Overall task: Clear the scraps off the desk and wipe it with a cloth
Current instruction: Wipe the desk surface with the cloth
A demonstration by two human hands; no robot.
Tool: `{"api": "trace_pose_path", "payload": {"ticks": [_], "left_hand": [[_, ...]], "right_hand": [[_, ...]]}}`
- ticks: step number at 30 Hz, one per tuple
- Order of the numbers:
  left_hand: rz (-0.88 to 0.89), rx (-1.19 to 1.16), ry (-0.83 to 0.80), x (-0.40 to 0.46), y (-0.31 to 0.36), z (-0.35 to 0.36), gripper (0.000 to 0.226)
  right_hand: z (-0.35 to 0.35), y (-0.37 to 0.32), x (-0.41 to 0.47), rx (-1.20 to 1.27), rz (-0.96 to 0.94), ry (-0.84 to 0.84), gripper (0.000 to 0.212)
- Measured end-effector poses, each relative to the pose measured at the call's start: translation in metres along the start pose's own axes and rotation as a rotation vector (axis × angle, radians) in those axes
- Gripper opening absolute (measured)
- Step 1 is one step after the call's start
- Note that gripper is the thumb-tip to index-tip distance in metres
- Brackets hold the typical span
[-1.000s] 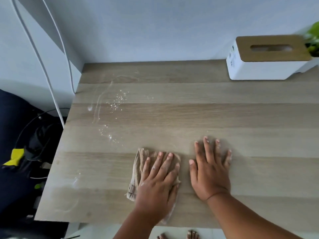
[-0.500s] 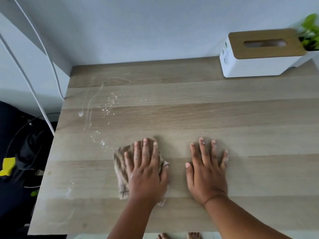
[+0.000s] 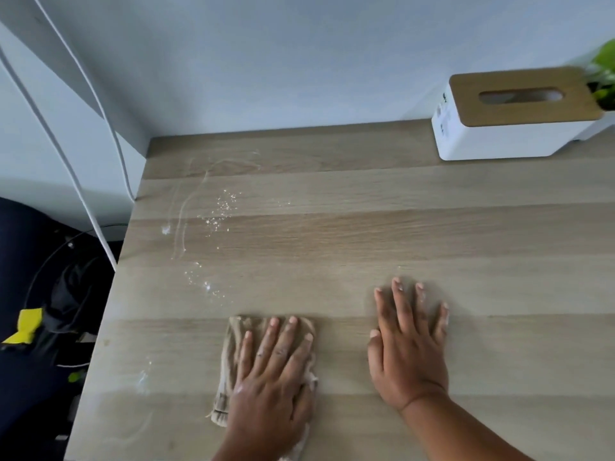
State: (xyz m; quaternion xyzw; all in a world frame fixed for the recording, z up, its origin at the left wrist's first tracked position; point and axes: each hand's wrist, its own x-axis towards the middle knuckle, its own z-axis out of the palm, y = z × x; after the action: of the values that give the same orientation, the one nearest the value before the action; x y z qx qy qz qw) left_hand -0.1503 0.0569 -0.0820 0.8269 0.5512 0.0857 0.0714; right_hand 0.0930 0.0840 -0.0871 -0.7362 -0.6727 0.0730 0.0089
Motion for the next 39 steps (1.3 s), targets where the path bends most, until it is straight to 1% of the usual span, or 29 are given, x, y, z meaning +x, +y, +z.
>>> {"api": "trace_pose_path", "payload": {"ticks": [3,5,7,10,16,19,23,26,29,32,35,37,39], "left_hand": [[-0.183,0.053,-0.070,0.039,-0.002,0.003,0.072],[-0.234,0.074,-0.090,0.073,0.002,0.006,0.074],[-0.182,0.064,-0.108,0.101,0.009,0.010,0.074],[-0.052,0.034,-0.115,0.117,0.019,0.011,0.069],[0.120,-0.028,-0.078,0.078,0.026,0.008,0.059],[0.130,-0.046,-0.051,0.047,0.032,0.009,0.060],[0.070,-0.041,-0.022,0.016,0.031,0.008,0.062],[-0.029,-0.040,-0.005,-0.003,0.026,0.006,0.063],[-0.172,-0.016,0.010,-0.025,0.015,0.000,0.063],[-0.383,0.032,-0.060,-0.045,-0.006,-0.012,0.067],[-0.652,0.083,-0.156,-0.063,-0.042,-0.027,0.078],[-0.818,0.069,-0.167,-0.067,-0.073,-0.038,0.089],[-0.907,0.037,-0.152,-0.060,-0.099,-0.046,0.095]], "right_hand": [[0.001,0.001,0.000,0.000,0.000,0.012,0.072],[0.000,0.000,0.000,-0.002,0.001,0.022,0.072],[0.000,0.000,0.000,-0.012,0.002,0.026,0.072],[-0.001,0.000,0.000,-0.018,0.005,0.015,0.072],[-0.002,0.000,0.000,-0.031,0.012,-0.009,0.072],[-0.001,0.000,0.001,-0.033,0.010,-0.020,0.071],[-0.001,0.000,0.001,-0.027,0.012,-0.017,0.071],[0.000,0.002,0.001,-0.023,0.008,-0.012,0.071],[0.000,0.002,0.002,-0.033,0.007,-0.012,0.077],[0.000,0.002,0.000,-0.032,0.011,0.000,0.081],[0.002,0.003,0.000,-0.035,0.012,0.015,0.082],[0.004,0.003,0.001,-0.036,0.012,0.021,0.082],[0.005,0.004,0.001,-0.043,0.009,0.029,0.082]]}}
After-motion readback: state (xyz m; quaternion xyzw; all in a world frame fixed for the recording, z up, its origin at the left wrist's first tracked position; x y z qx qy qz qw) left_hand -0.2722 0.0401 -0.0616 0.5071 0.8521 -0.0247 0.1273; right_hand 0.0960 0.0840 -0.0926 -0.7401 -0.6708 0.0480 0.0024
